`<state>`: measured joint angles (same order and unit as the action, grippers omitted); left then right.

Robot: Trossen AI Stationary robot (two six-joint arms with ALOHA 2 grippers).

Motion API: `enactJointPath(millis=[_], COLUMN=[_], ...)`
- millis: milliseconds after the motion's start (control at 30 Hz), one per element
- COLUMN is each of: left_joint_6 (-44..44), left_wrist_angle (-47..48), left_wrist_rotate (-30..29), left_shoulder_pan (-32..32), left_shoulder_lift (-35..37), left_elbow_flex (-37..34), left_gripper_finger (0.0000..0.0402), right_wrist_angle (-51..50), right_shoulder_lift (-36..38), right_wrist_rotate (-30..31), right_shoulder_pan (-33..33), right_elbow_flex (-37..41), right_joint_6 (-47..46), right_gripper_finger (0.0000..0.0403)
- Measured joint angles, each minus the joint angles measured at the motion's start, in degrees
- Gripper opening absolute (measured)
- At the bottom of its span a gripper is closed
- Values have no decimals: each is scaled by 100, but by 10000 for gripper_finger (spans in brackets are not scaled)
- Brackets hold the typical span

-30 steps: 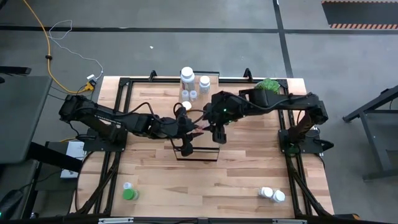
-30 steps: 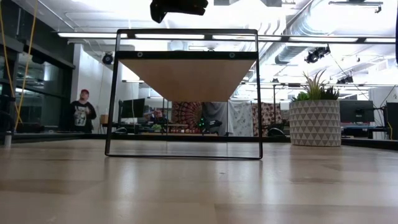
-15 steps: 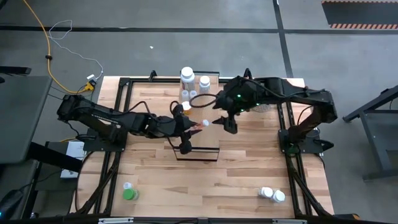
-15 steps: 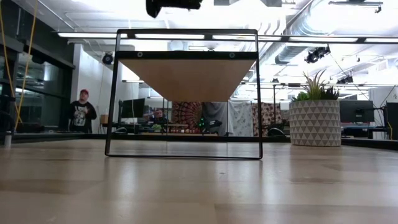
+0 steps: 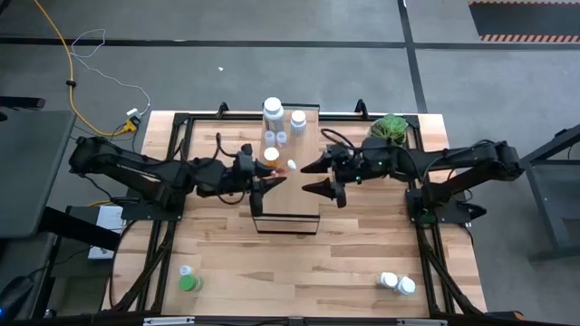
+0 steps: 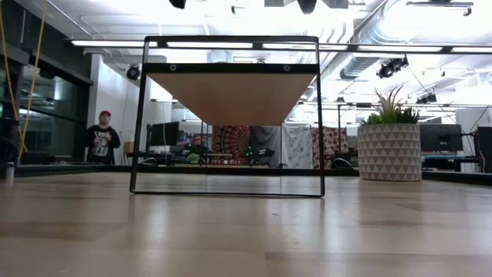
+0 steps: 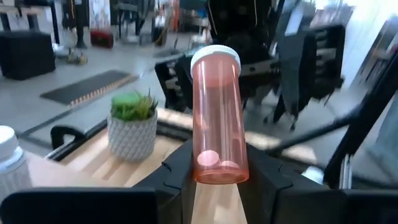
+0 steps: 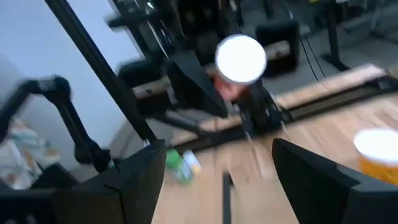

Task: Pick and place medicine bottles onto shelf by color
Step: Put the pink medicine bottle on the shelf

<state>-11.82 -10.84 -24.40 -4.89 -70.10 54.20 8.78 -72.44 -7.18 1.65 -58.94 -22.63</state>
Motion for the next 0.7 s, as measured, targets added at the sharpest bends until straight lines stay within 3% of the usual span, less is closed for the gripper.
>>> enactJointPath(millis=[200, 700], left_joint_6=[-116, -154], left_wrist_angle=[-984, -1048], left_wrist_rotate=[-18, -27], left_shoulder_pan=[2, 4], left_shoulder_lift=[-45, -184], left_elbow_flex=[-318, -329], left_gripper_finger=[90, 90], right_wrist_angle=[379, 1549], right_shoulder_lift=[-119, -255], right_wrist_rotate=[2, 115], right_shoulder_pan=[2, -13], right_elbow_flex=[-7, -39], right_joint_6=[171, 190], right_gripper_finger=[284, 284])
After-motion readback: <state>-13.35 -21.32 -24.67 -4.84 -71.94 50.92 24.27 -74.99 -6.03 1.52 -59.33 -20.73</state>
